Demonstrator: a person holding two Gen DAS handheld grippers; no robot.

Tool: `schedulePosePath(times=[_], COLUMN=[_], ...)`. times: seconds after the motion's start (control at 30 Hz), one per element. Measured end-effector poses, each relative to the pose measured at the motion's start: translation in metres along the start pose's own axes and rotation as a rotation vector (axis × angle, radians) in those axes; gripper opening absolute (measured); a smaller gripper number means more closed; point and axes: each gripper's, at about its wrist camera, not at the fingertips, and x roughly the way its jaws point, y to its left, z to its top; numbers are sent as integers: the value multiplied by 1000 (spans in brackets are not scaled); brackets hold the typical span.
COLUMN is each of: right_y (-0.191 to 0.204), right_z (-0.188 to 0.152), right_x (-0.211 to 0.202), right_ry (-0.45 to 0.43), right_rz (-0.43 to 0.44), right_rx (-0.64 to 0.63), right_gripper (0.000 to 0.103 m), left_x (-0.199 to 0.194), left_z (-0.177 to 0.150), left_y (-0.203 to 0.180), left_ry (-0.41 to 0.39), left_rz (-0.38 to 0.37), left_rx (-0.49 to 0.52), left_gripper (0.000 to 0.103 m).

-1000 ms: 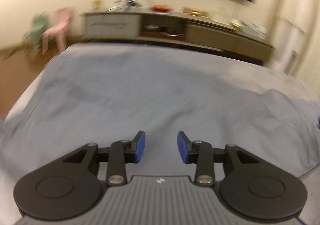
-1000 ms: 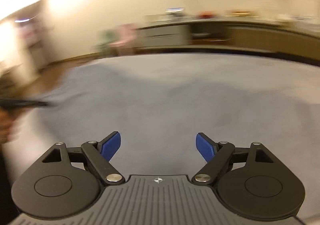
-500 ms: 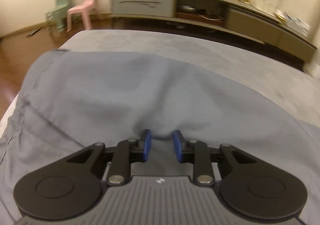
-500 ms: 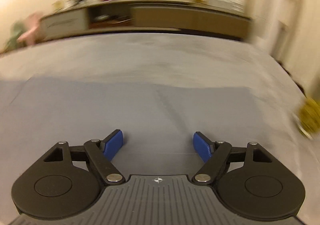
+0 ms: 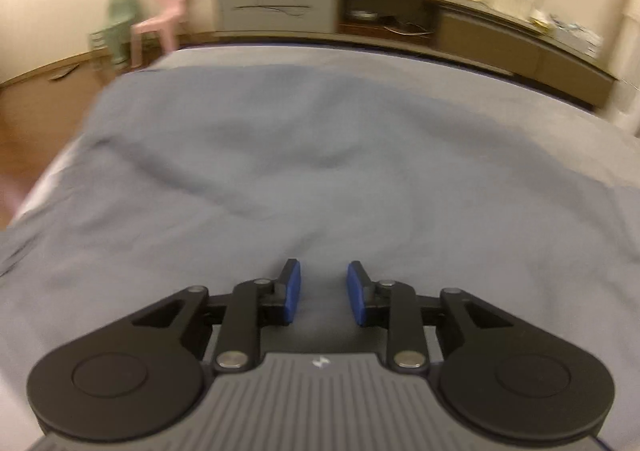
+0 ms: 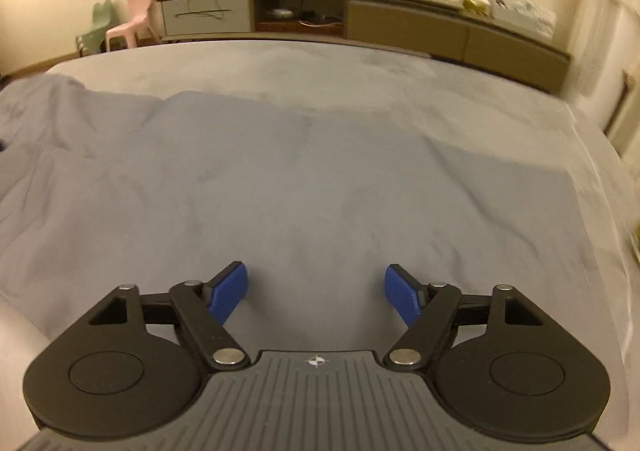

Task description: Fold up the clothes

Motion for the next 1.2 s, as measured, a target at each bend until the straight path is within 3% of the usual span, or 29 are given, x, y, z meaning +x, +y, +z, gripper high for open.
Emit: schedulePosePath(times=[0.2, 0.3, 0.33, 0.4, 0.53, 0.63, 0.7, 0.8, 0.9, 1.0, 1.1, 1.2], right_y=[-46, -28, -17, 11, 59, 76, 62, 40, 43, 79, 129, 162], right_z=[-20, -22, -20, -21, -26, -37, -36, -38, -40, -29, -20, -17], right_x=[-24, -25, -23, -30, -33, -25, -25, -28, -34, -39, -40, -34], right_ry=[23, 10, -9, -76, -95, -41, -29, -24, -47, -133, -158, -127], right_rz=[-135, -266, -270, -183, 35, 48, 23, -49, -102, 21, 152, 246], right_rx=[65, -24, -46, -57, -35, -84, -58, -6, 6, -9, -65, -103], right_gripper=[79, 80, 79, 79, 79, 82, 84, 85, 79, 79, 78, 77], left_x=[-38, -56, -59, -66, -74, -80, -84, -95, -104, -118, -139, -124], left_z=[-35, -53, -53, -60, -76, -92, -100, -102, -101, -90, -77, -71], left_y=[96, 144, 153, 168, 197, 217, 231, 228, 221, 200, 148, 109], left_ry=[5, -27, -37, -59, -87, -99, -120, -159, -198, -284, -406, -359], left_rz=[142, 138, 126, 113, 83, 89, 105, 107, 91, 144, 199, 51], left_rx=[-149, -310, -359, -423, -586, -715, -774, -771, -760, -680, -472, -348], left_gripper=[27, 10, 11, 11, 11, 12, 9, 38, 37, 37, 39, 45])
